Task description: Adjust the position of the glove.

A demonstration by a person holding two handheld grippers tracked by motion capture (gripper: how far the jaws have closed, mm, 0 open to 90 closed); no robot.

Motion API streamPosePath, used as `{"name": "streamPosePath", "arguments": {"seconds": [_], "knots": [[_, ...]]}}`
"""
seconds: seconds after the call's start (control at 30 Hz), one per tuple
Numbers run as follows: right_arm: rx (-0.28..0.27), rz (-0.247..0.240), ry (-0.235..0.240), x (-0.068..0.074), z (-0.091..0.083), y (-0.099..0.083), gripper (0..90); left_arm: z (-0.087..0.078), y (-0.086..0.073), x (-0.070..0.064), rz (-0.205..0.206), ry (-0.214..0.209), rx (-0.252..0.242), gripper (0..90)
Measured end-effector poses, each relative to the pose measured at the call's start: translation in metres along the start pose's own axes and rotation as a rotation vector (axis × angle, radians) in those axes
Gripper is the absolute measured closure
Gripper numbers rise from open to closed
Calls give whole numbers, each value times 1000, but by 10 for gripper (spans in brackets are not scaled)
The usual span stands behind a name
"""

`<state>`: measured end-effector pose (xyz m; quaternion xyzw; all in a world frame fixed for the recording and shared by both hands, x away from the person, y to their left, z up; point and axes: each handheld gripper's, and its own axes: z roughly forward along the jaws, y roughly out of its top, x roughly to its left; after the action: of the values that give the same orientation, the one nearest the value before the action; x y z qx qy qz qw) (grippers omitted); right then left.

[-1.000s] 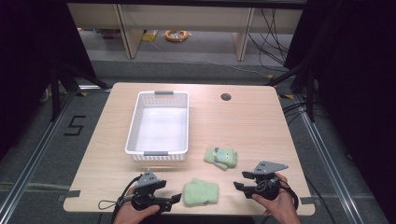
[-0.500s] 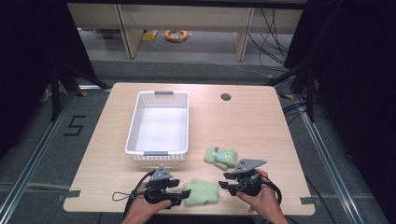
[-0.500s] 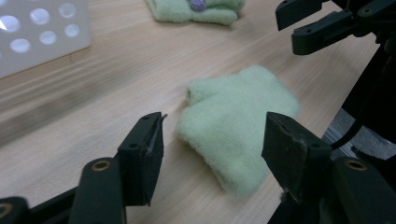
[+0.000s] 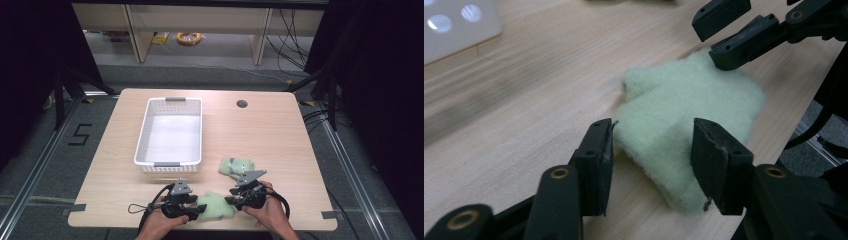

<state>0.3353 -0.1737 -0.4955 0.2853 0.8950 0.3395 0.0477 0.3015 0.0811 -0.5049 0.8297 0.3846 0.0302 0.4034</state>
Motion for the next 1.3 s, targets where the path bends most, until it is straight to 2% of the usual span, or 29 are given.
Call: {"name": "streamPosePath", "arguments": {"seconds": [0.03,0.07,0.1,0.17,0.23,0.3,0.37,0.4,0.47,0.53,0.57,0.6,0.63,0.67,0.73,0.77,0.8,0.9,0.93,0.97,1.0,1.07,1.1,1.13,1.3], "knots": [[22,14,-1,1,0,0,657,1,0,-1,-5,2,-3,567],[22,14,-1,1,0,0,657,1,0,-1,-5,2,-3,586],[16,12,8,0,0,-1,680,2,1,0,2,-3,-2,613],[6,44,20,1,2,-4,712,3,1,-1,-6,-5,-12,666],[-6,34,26,1,3,-4,726,4,0,-1,-7,-12,-14,715],[12,68,39,0,1,-5,751,5,1,0,2,-14,-15,742],[-16,78,49,-1,2,-7,803,5,0,0,2,-14,-26,791],[-11,42,52,-3,0,-6,845,5,0,0,10,-17,-28,817],[-13,29,53,-2,-1,-6,854,5,1,0,17,-21,-23,824],[-21,33,38,1,-5,-6,863,5,3,-3,15,-25,-52,833],[-38,23,40,-1,-12,-6,865,3,4,-3,29,-31,-43,838],[-38,23,40,-1,-12,-6,865,3,7,-5,28,-35,-56,838],[-56,35,27,-3,-22,-5,866,2,9,-6,40,-38,-57,841],[-64,37,19,-3,-25,-5,866,4,11,-7,34,-40,-72,841],[-52,36,13,-5,-31,-6,865,6,17,-10,41,-50,-68,842],[-52,36,13,-5,-31,-6,865,7,20,-11,57,-43,-62,842],[-54,29,0,-7,-33,-7,865,10,22,-13,56,-56,-71,842],[-69,50,-12,-13,-37,-12,865,18,30,-17,67,-67,-62,842],[-46,55,-5,-16,-40,-13,865,22,32,-18,53,-73,-64,842],[-38,70,-14,-20,-42,-17,865,24,34,-18,71,-72,-54,842],[-54,86,-19,-21,-41,-20,865,30,36,-19,60,-75,-52,842],[-58,82,-23,-23,-42,-21,865,32,37,-18,70,-76,-48,841],[-30,98,-16,-25,-46,-22,865,34,38,-18,70,-76,-49,841],[-58,98,-25,-28,-44,-24,865,37,39,-18,66,-75,-50,840],[-46,98,-26,-32,-42,-26,864,40,40,-19,57,-68,-51,838]]}}
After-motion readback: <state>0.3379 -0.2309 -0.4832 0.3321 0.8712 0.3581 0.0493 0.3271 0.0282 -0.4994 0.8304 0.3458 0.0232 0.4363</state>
